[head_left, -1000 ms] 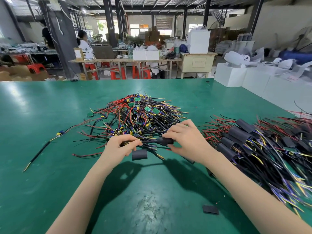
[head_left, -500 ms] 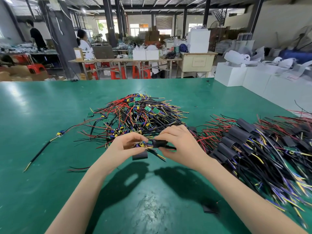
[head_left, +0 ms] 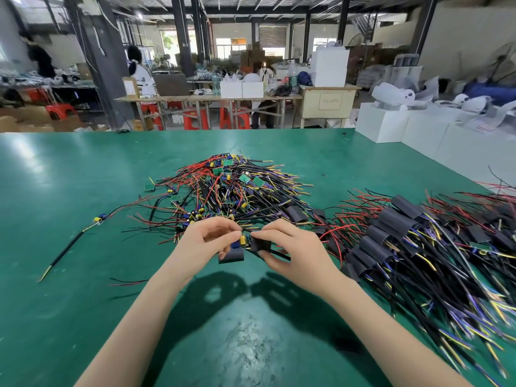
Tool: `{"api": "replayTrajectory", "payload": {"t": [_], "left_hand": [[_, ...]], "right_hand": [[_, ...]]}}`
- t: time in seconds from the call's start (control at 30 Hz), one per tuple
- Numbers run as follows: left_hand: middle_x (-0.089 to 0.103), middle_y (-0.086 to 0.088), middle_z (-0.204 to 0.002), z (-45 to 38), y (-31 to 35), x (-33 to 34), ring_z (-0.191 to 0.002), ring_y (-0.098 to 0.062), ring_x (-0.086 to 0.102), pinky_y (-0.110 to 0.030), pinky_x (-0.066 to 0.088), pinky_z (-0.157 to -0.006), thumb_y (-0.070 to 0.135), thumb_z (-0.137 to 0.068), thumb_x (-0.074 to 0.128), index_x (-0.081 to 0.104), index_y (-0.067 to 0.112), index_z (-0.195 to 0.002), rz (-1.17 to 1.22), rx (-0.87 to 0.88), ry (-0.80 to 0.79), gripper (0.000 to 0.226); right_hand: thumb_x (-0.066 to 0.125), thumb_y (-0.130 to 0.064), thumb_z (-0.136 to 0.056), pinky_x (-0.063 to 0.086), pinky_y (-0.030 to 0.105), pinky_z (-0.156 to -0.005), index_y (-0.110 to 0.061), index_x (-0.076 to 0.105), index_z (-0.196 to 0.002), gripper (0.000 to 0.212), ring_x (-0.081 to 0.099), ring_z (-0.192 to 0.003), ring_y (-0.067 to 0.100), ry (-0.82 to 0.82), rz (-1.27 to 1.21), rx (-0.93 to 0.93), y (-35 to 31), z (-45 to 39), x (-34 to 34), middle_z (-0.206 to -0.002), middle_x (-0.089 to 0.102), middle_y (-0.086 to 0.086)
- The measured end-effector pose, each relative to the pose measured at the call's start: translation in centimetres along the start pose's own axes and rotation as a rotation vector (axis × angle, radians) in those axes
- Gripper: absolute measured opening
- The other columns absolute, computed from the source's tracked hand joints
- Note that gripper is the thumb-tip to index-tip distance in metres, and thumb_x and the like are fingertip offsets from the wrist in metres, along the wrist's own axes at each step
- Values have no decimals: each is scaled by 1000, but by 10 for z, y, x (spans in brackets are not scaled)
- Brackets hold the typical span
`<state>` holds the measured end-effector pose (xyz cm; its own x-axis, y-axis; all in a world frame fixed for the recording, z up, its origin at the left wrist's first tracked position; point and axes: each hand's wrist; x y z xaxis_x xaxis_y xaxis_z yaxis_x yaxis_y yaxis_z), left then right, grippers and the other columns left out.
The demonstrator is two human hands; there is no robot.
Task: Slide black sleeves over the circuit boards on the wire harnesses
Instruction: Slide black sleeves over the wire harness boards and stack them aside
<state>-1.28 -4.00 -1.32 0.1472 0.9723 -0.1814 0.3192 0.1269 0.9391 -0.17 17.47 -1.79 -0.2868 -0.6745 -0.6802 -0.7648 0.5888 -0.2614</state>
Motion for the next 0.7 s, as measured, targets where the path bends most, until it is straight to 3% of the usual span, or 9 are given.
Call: {"api": "replayTrajectory", "payload": {"t": [0.13,0.3,0.53,0.7], "left_hand": [[59,-5,-61,0,-1,3,-49,-14,46,-20,44,-52,1,-88,66,68,2,-85,-47,3,-8,4],[56,-2,-50,0,-2,2,-45,-16,46,-20,45,-55,6,-89,67,69,3,-83,-101,-3,-12,6],[60,-6,-52,0,-5,6,-44,-15,49,-18,44,-53,6,-90,66,70,5,-82,-87,-48,-29,9],[64,-2,-57,1,-3,10,-46,-15,54,-18,45,-53,1,-88,66,69,6,-82,-72,-35,-64,8]], "right_hand": [[73,-11,-80,47,13,-78,-12,71,-109,29,61,-88,9,-6,-143,53,0,4,-1,-103,65,0],[78,-10,-78,52,26,-85,-7,73,-106,29,65,-92,14,68,-145,87,-2,9,0,-104,69,3],[79,-8,-76,49,21,-90,-5,73,-105,30,65,-95,13,107,-147,109,-6,10,2,-105,70,4],[80,-13,-75,52,20,-78,-9,74,-105,31,63,-89,7,15,-208,167,-5,12,0,-101,70,0]]}}
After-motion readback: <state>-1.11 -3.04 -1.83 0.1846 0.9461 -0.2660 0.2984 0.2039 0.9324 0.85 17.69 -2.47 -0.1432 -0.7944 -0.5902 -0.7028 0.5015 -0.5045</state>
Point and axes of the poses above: each hand's wrist, its own z-axis away from the middle knuckle, its own x-axis out of the palm, y = z × x
